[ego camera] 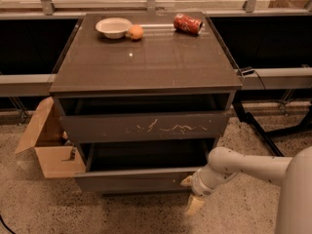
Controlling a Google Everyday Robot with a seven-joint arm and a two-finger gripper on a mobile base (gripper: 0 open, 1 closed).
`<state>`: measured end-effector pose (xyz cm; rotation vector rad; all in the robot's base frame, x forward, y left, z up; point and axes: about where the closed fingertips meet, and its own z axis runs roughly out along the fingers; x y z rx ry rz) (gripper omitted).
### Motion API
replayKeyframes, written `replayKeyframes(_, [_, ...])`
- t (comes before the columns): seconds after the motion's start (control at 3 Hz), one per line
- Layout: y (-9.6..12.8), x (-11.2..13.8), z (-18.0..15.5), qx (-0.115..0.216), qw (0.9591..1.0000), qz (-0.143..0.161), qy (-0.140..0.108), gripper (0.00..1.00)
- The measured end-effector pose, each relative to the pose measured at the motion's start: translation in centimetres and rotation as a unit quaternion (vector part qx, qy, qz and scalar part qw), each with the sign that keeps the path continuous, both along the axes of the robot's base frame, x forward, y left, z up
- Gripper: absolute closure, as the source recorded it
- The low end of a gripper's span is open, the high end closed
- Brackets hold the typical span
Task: Close middle drawer
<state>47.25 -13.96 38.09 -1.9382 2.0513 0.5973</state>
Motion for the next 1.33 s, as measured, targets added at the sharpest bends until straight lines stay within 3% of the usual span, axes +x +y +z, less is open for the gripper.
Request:
replayKeyframes(0.33, [-1.4, 1.8, 0.8, 0.004, 0.9997, -0.017, -0.019, 0.50])
replayKeyframes(0.67, [-2.7, 3.4, 1.7, 0.002, 0.9989, -0.031, -0.035, 0.46])
replayKeyframes(1.33, [-5.5, 5.7, 2.7, 0.000, 0.9964, -0.066, -0.055, 0.01])
